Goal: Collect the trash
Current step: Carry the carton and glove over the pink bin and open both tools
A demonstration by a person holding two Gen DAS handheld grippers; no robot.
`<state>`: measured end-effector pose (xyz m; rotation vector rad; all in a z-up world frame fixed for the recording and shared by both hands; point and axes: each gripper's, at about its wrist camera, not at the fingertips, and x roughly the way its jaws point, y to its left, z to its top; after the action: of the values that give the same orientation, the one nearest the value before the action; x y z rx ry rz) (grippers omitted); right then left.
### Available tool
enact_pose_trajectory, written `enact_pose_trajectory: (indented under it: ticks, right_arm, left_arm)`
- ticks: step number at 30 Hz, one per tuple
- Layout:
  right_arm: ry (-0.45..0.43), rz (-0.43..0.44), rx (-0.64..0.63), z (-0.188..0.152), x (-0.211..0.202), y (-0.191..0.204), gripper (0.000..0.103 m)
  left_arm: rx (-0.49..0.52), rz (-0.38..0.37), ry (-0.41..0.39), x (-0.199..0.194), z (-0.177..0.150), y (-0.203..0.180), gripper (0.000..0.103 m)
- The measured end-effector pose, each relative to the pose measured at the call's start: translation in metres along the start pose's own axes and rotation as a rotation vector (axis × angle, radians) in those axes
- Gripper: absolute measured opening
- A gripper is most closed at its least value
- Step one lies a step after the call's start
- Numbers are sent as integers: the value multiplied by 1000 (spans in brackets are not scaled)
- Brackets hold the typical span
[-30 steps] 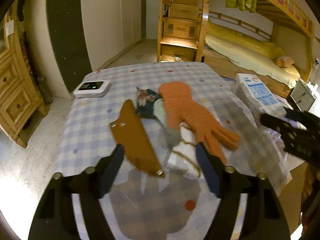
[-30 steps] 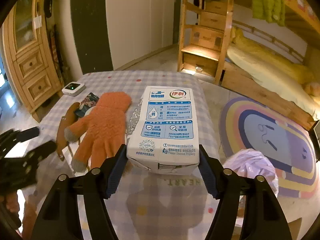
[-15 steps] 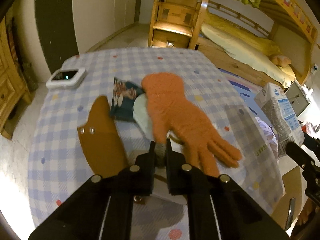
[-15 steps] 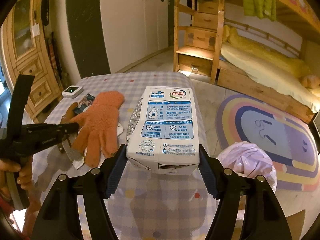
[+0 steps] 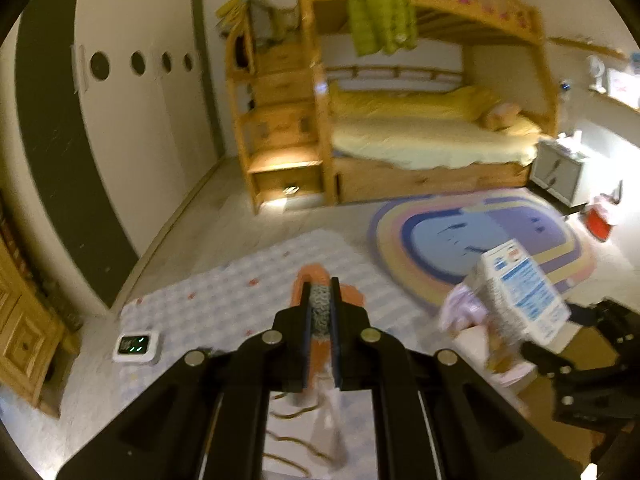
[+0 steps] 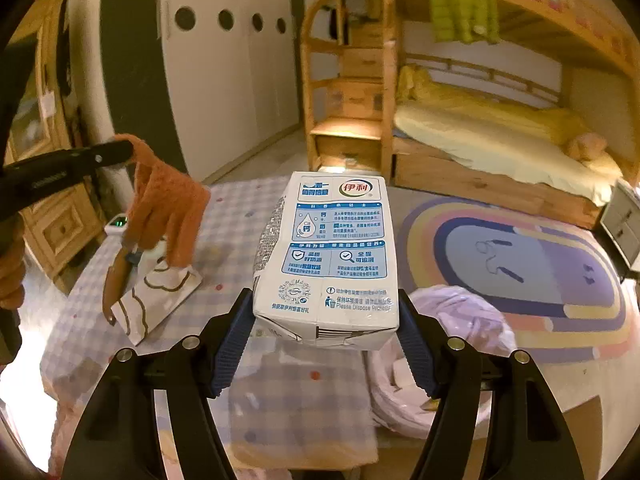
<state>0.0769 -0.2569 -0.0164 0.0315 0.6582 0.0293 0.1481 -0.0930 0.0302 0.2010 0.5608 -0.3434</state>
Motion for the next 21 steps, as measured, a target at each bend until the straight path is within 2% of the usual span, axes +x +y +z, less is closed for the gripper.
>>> enact_pose_trajectory:
  ticks: [5,11,15,21]
  right_arm:
    - [-22,-18,44,-7,-22,-22,69]
    - [-10,-61,86,-24,-38,-49,69]
    - [0,-113,108,-33,-43,-71,69]
    - [31,-196,128,-41,-32,-103,69]
  left_arm:
    - [16,-101,-28,-20,-9,-43,6]
    - [69,-205,12,-9,-34,-101,6]
    - [150,-250,31,1,-41,-141,6]
    - [189,-277,29,26,-31,-172,6]
